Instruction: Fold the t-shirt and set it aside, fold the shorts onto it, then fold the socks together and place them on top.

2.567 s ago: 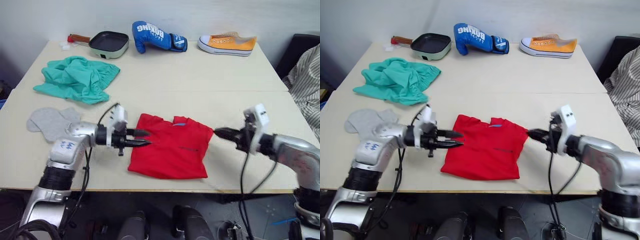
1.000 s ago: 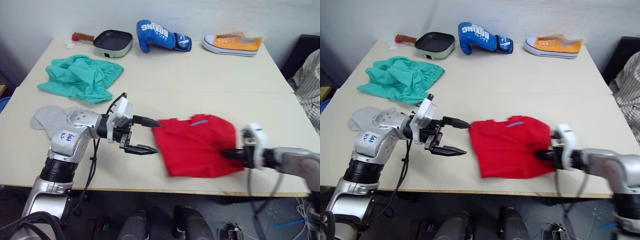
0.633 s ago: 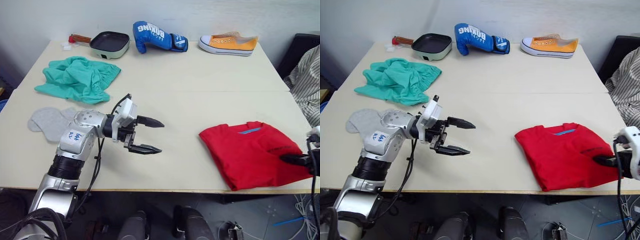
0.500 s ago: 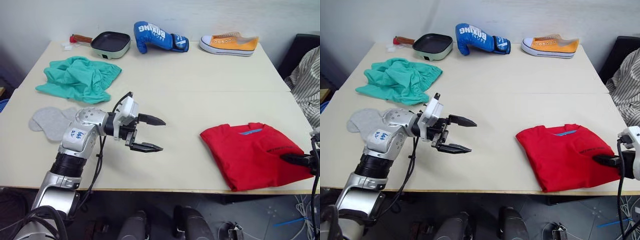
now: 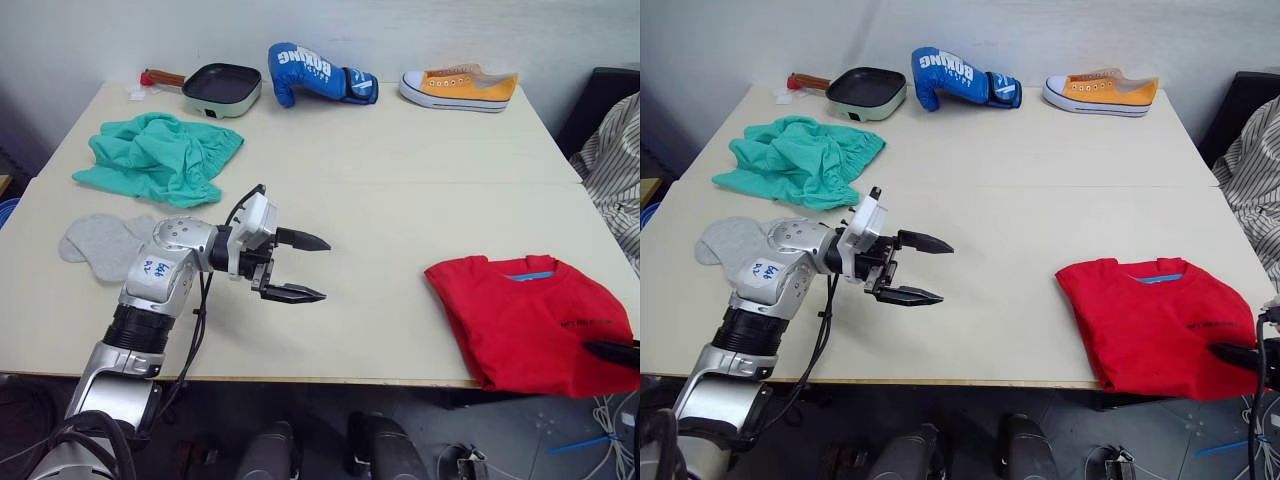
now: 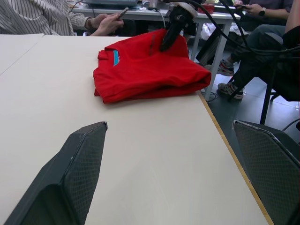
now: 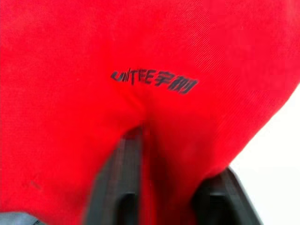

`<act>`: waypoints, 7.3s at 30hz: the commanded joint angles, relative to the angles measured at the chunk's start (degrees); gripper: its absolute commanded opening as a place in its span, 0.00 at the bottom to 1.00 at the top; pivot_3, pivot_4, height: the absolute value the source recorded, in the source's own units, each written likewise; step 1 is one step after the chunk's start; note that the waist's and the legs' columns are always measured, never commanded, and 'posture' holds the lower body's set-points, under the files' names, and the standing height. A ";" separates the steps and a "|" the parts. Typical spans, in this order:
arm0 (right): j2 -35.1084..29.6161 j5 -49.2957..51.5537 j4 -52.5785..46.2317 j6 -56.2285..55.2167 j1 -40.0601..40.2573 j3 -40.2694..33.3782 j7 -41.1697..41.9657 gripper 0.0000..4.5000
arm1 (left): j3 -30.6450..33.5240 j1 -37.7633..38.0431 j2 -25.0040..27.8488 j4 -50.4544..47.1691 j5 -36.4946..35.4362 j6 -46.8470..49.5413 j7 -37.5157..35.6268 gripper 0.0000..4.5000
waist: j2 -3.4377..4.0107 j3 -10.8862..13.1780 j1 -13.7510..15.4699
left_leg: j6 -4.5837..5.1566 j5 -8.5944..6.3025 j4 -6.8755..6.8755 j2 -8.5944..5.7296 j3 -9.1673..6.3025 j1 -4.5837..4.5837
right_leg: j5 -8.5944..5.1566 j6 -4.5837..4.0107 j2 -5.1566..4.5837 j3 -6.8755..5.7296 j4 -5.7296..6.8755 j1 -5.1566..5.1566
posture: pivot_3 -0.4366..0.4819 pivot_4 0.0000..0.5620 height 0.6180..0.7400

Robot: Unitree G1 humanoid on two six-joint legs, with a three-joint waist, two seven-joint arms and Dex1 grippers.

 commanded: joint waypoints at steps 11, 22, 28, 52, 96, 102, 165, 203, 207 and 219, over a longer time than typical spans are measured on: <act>-3.30 5.92 -7.81 2.94 2.61 -27.94 8.83 0.98 | 2.77 0.91 1.87 -3.27 -0.67 2.05 2.18 1.00 | 0.01 0.01 -0.38 | 0.02 -0.02 -0.01 0.00 -0.02 0.02 | 0.00 0.00 0.01 0.03 -0.02 0.02 | 0.48 0.27 1.00; 12.15 31.52 -43.43 7.32 -17.39 -9.03 -10.04 0.98 | 13.13 13.92 11.02 -9.81 1.75 6.53 14.50 1.00 | -0.12 0.09 -0.70 | -0.35 0.11 -0.14 0.14 -0.18 0.02 | -0.05 -0.09 0.13 -0.01 0.24 -0.08 | 0.48 0.27 1.00; 15.28 37.33 -48.37 5.82 -18.08 -2.74 -16.94 0.98 | 11.74 6.24 15.37 8.63 16.79 -10.86 25.72 1.00 | -0.14 0.10 0.80 | -0.20 0.06 -0.07 0.02 -0.37 -0.04 | -0.04 -0.08 -0.02 -0.06 -0.03 0.02 | 0.48 0.27 1.00; 14.47 37.77 -55.06 -4.13 -9.14 -0.53 -26.49 1.00 | -8.76 -30.84 8.95 69.73 51.13 -34.44 57.64 0.43 | -0.67 0.24 0.07 | 0.24 -0.14 0.02 -0.03 0.17 -0.20 | 0.14 0.26 -0.07 -0.23 0.05 -0.12 | 0.48 0.27 1.00; 6.44 -2.88 -56.10 -20.85 -6.10 29.99 -17.56 1.00 | -10.18 -2.16 -1.42 -12.69 11.61 14.21 3.03 0.42 | -0.74 0.24 -0.34 | 0.23 -0.14 0.59 0.00 0.06 -0.13 | 0.14 0.25 0.03 0.04 0.26 0.05 | 0.48 0.27 1.00; 7.42 -19.25 -50.23 -32.26 -11.79 42.53 -14.58 1.00 | -3.47 -0.16 7.08 -14.07 5.41 11.43 -3.76 0.71 | -0.73 0.26 -0.57 | 0.16 -0.11 0.64 0.00 0.06 -0.11 | 0.09 0.16 0.02 0.05 0.25 0.01 | 0.48 0.27 1.00; 15.70 -33.09 -28.23 -54.75 -14.89 36.84 -6.01 0.47 | 3.33 14.97 27.13 -3.92 13.83 -7.37 1.29 0.27 | -0.51 0.30 -1.43 | -0.02 -0.18 0.45 0.06 0.04 -0.07 | -0.05 -0.05 -0.04 -0.08 0.42 -0.10 | 0.48 0.27 1.00; 22.16 -38.66 -22.00 -56.98 -17.80 40.56 -12.03 0.00 | 0.34 19.46 21.46 8.41 24.04 -29.99 7.33 0.00 | 0.43 -0.31 -1.17 | 0.05 -0.14 0.47 0.02 0.08 0.19 | -0.06 -0.05 -0.09 -0.07 0.51 0.08 | 0.48 0.27 1.00; 20.53 -25.26 -28.94 -47.87 -16.51 37.28 -4.93 0.00 | 1.45 21.09 26.41 0.59 15.29 -16.71 -3.03 0.00 | 0.40 -0.30 -1.43 | 0.05 -0.14 0.47 0.03 0.06 0.13 | -0.06 -0.05 -0.07 -0.07 0.50 0.05 | 0.48 0.27 1.00; 17.10 1.96 -37.49 -19.06 -19.39 33.79 -5.85 0.00 | -1.11 11.13 31.34 -0.29 1.63 -1.45 -7.91 0.00 | 0.21 -0.17 -0.61 | 0.08 -0.24 0.20 0.10 -0.17 0.08 | -0.12 -0.16 -0.06 -0.11 0.10 0.09 | 0.48 0.27 1.00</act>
